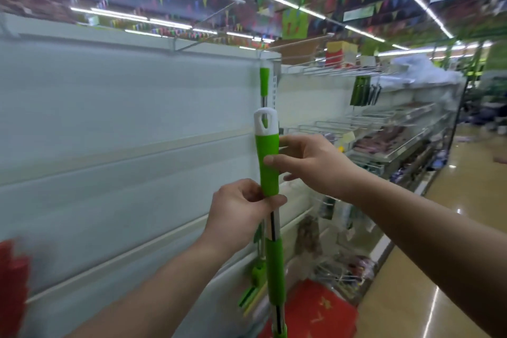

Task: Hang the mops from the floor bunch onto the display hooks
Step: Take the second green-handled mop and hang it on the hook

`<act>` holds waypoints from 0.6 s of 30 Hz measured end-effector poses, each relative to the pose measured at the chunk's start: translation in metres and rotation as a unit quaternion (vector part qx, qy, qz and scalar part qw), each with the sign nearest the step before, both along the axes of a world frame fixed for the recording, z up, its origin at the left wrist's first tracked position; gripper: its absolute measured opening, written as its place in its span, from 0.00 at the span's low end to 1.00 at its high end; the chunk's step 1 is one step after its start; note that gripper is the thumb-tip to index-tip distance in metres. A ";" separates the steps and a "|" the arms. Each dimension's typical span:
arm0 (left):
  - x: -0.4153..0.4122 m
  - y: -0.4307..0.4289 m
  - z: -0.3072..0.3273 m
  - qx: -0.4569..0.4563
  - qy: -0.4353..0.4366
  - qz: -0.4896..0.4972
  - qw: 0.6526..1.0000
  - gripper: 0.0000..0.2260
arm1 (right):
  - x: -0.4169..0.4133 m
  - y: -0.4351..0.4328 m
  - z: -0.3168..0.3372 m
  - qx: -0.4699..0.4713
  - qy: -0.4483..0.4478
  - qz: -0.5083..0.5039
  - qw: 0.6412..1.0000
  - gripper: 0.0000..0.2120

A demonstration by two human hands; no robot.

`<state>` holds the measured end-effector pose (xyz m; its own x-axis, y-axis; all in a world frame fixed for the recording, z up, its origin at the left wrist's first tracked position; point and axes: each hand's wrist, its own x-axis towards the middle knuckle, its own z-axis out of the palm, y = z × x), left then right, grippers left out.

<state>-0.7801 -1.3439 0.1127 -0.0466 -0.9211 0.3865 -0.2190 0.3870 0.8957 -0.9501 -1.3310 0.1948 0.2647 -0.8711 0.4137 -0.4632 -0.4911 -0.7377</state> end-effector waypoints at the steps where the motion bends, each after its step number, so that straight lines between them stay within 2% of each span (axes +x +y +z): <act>1: -0.007 -0.012 0.003 -0.005 -0.004 -0.008 1.000 0.11 | -0.009 -0.010 0.002 -0.001 -0.005 0.000 1.000 0.08; 7: -0.040 -0.079 0.015 -0.031 -0.041 -0.060 0.997 0.16 | -0.047 -0.067 0.009 0.008 -0.046 0.001 0.999 0.13; 11: -0.052 -0.111 0.026 -0.040 -0.052 -0.095 0.993 0.09 | -0.064 -0.099 0.016 0.005 -0.052 0.006 0.999 0.14; 15: -0.055 -0.132 0.039 -0.061 -0.092 -0.071 0.991 0.07 | -0.070 -0.133 0.022 0.006 -0.067 0.030 0.997 0.14; 18: -0.056 -0.147 0.046 -0.059 -0.089 -0.042 0.993 0.07 | -0.069 -0.160 0.028 0.004 -0.076 0.057 0.995 0.14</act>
<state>-0.8357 -1.4911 0.1583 -0.1983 -0.8599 0.4703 -0.3328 0.5104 0.7930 -1.0190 -1.4906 0.2225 0.2979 -0.8418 0.4502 -0.2876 -0.5288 -0.7985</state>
